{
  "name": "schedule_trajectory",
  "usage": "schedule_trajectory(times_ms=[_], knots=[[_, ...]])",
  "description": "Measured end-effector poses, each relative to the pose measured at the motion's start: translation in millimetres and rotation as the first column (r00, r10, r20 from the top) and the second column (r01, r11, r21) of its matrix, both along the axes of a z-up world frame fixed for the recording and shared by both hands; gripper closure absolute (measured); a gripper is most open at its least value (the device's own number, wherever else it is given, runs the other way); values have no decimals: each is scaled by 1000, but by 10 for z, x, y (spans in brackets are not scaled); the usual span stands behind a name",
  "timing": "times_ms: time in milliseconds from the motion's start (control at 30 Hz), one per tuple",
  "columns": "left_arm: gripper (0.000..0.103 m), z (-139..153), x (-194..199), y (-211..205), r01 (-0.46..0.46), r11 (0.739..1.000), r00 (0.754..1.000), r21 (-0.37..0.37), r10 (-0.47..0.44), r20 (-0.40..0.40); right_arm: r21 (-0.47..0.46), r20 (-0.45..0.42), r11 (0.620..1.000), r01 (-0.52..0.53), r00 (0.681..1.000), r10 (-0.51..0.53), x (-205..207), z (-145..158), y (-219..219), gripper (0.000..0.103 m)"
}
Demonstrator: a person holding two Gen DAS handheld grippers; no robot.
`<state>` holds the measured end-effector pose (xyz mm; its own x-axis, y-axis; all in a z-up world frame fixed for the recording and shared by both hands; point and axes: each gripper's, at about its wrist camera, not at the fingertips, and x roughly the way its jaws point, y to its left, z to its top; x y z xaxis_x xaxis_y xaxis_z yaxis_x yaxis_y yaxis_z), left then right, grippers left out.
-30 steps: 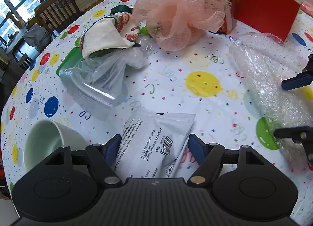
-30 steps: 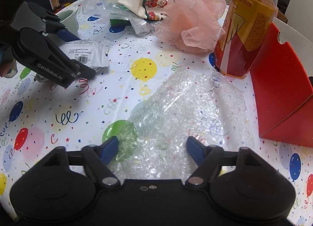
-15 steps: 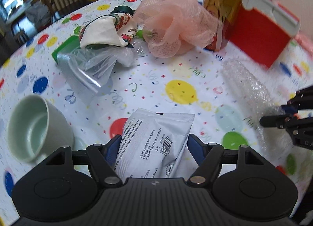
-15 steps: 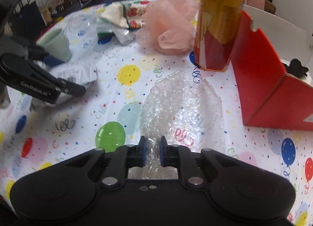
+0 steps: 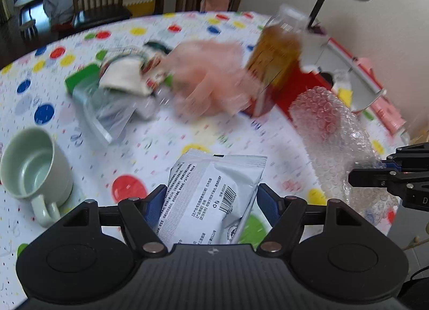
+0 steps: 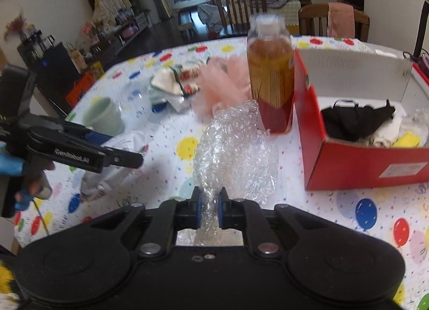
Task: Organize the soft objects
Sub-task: 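Lift the packet and bubble wrap and carry both over the red box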
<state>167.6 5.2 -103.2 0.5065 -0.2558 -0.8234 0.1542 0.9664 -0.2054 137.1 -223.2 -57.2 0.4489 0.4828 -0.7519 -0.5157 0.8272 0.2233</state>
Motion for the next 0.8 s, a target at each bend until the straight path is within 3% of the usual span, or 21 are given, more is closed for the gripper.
schedule_trajectory(times_ms=[400,800], knots=[[31,674,77,-595,43,997,995,-65,-37,92,101,40,995,11,999,-15,172,682,-520,93],[31,1103,381,-1328,125,990,978,-69,-111,177,82,141,995,48,988,-59,625,1032,-1147,93]])
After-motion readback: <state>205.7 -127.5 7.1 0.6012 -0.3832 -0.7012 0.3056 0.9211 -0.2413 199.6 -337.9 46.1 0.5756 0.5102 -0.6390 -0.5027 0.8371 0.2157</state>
